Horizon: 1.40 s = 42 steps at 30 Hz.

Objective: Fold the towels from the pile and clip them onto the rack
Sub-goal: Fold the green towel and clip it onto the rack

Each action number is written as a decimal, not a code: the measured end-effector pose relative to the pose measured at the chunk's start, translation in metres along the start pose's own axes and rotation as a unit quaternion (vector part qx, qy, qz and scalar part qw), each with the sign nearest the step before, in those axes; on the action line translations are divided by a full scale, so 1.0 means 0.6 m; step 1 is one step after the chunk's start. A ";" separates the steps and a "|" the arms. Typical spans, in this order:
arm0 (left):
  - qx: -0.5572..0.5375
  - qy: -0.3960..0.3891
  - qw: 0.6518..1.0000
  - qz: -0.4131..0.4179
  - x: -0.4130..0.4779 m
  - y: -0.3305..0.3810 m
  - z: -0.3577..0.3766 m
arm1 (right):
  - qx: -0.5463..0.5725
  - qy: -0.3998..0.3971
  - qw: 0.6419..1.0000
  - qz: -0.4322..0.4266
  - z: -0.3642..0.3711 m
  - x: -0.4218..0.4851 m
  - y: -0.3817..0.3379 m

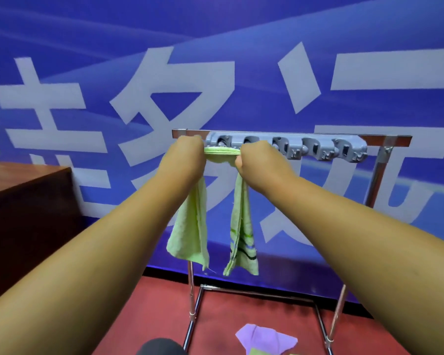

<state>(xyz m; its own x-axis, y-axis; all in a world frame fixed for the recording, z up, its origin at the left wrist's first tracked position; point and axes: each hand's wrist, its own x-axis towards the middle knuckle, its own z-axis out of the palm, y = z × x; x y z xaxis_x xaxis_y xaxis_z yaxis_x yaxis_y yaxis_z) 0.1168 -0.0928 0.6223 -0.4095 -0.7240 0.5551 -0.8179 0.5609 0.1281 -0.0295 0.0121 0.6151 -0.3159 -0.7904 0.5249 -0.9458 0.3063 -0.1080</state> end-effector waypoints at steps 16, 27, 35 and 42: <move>0.014 0.023 1.000 -0.017 0.127 -0.063 0.032 | 0.028 0.025 0.999 -0.016 0.035 0.117 -0.061; -0.030 0.012 0.999 0.009 0.048 -0.060 0.099 | 0.030 0.016 0.999 -0.012 0.099 0.102 -0.054; -0.062 0.083 0.995 -0.007 0.073 -0.028 0.077 | 0.011 0.041 0.999 -0.005 0.058 0.135 -0.068; -0.044 0.059 0.997 0.003 0.061 -0.033 0.086 | -0.004 0.007 1.000 -0.028 0.101 0.108 -0.052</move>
<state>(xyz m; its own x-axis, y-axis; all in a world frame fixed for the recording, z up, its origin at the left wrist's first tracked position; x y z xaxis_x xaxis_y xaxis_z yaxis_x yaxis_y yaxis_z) 0.0969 -0.1514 0.5977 -0.3608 -0.6711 0.6477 -0.7742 0.6027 0.1933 -0.0248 -0.0808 0.6011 -0.2610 -0.7987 0.5421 -0.9614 0.2660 -0.0710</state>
